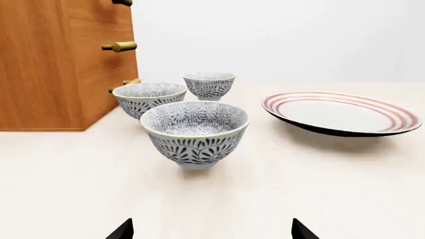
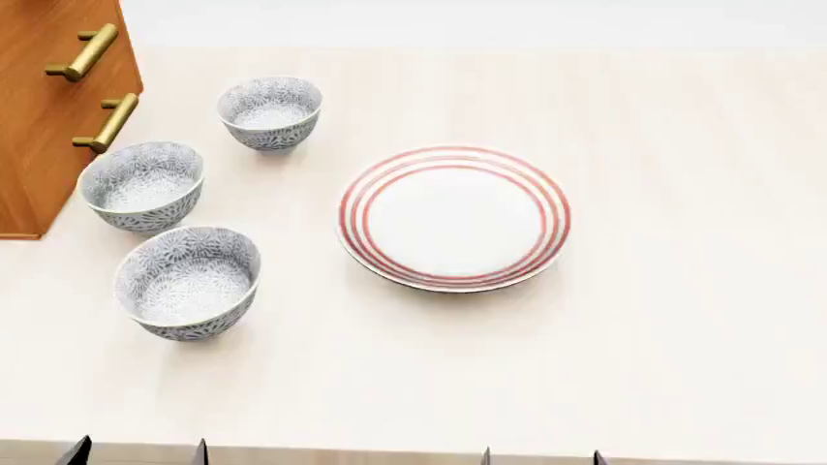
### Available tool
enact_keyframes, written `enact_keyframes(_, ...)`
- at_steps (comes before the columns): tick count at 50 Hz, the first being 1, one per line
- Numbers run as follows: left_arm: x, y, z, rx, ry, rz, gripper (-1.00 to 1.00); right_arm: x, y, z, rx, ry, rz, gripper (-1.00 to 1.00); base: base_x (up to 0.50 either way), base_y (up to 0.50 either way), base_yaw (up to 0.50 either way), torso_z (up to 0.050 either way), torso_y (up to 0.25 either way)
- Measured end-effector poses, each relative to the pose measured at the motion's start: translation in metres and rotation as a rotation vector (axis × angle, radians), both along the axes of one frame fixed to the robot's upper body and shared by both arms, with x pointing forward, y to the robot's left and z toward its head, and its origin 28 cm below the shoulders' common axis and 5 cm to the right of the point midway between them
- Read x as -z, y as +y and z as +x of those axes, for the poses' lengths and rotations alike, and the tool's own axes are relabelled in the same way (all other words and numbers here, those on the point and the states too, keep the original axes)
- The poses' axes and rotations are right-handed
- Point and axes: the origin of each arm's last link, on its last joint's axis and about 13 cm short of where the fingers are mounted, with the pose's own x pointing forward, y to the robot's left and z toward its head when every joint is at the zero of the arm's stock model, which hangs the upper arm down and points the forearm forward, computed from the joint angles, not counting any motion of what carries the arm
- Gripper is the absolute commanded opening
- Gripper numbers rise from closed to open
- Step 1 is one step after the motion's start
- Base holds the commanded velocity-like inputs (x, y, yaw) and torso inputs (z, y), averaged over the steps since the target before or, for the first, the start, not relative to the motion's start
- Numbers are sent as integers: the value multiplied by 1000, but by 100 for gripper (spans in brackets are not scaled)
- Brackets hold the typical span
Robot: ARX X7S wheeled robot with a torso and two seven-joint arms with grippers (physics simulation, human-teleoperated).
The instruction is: Put the bowl at the front on the plate.
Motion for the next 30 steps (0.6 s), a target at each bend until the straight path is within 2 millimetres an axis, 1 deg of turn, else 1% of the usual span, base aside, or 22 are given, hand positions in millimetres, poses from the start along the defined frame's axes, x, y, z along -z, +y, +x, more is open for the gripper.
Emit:
enact_keyframes(2, 0, 1, -3, -2, -7, 2, 100, 1, 2, -3, -13, 13, -5, 100, 0, 0, 0, 0, 0)
enact_keyframes(16, -2, 0, 1, -7, 53, 14, 100, -3, -1, 1, 15, 17, 40, 100, 0, 0, 0, 0, 0)
enact_keyframes(22, -10, -1, 5, -13, 65, 34, 100, -16, -2, 3, 24, 7, 55, 100, 0, 0, 0, 0, 0)
enact_keyframes(30, -34, -4, 14, -10, 48, 36, 100, -39, -6, 7, 17, -2, 58, 100, 0, 0, 0, 0, 0)
